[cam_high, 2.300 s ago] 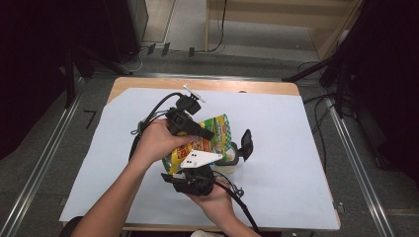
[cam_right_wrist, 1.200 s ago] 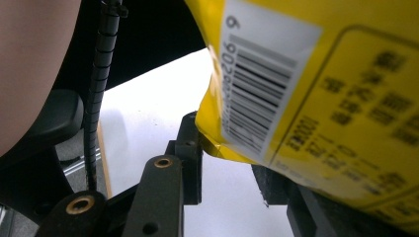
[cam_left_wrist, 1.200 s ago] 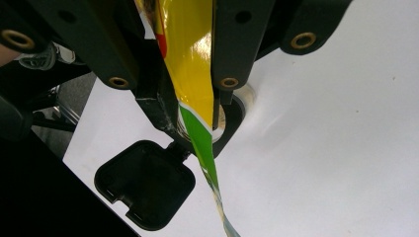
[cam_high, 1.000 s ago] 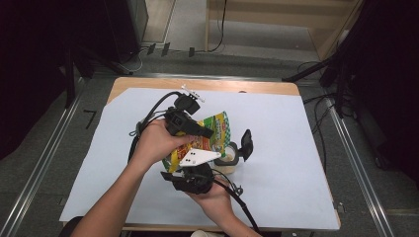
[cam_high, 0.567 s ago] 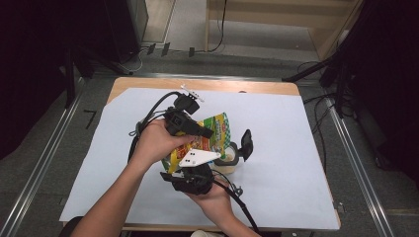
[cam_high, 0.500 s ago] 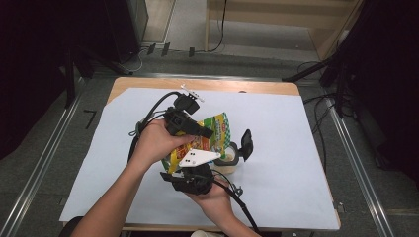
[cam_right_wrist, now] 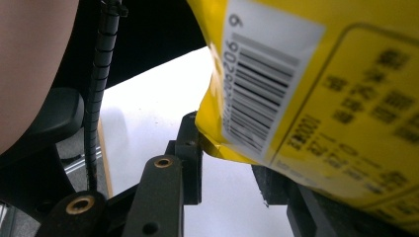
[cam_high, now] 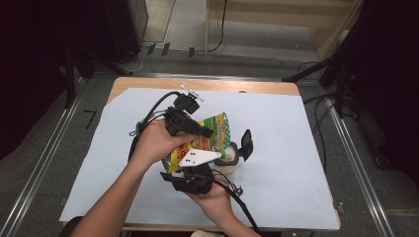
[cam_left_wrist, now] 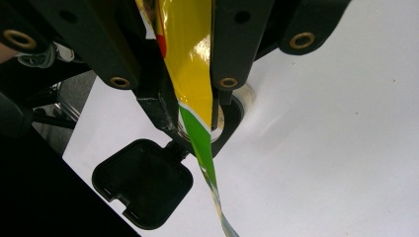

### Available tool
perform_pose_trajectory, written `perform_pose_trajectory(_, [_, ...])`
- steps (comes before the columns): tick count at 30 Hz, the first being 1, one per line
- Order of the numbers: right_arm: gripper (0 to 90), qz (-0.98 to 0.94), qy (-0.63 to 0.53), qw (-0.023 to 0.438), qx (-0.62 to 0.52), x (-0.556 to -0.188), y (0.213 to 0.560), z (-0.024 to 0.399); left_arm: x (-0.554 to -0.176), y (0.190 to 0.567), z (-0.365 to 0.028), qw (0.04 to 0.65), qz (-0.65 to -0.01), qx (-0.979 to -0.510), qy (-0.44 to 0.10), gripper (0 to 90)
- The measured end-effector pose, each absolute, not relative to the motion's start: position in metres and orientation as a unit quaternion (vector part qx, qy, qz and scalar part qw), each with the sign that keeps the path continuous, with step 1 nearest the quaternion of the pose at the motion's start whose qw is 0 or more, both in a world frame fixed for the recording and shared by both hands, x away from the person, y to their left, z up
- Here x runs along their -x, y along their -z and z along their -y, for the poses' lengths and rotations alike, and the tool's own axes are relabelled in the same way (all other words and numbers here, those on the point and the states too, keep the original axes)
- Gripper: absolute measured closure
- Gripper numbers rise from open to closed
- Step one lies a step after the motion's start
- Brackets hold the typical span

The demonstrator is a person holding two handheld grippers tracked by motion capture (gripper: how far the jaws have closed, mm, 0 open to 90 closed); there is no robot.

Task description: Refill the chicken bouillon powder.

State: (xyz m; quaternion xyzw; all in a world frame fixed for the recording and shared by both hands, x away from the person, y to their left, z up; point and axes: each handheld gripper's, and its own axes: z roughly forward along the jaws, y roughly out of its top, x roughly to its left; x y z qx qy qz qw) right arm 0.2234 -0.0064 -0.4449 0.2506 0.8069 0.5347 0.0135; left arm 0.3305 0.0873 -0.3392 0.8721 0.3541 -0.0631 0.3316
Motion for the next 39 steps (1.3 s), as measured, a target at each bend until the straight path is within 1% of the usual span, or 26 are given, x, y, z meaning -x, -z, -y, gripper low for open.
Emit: perform_pose_trajectory(39, [69.3, -0.803, -0.539, 0.014, -0.255, -0.2205, 0.4433, 0.0062, -0.3288, 0.3371, -0.0850, 0.336, -0.353, -0.871, 0.061, 80.7])
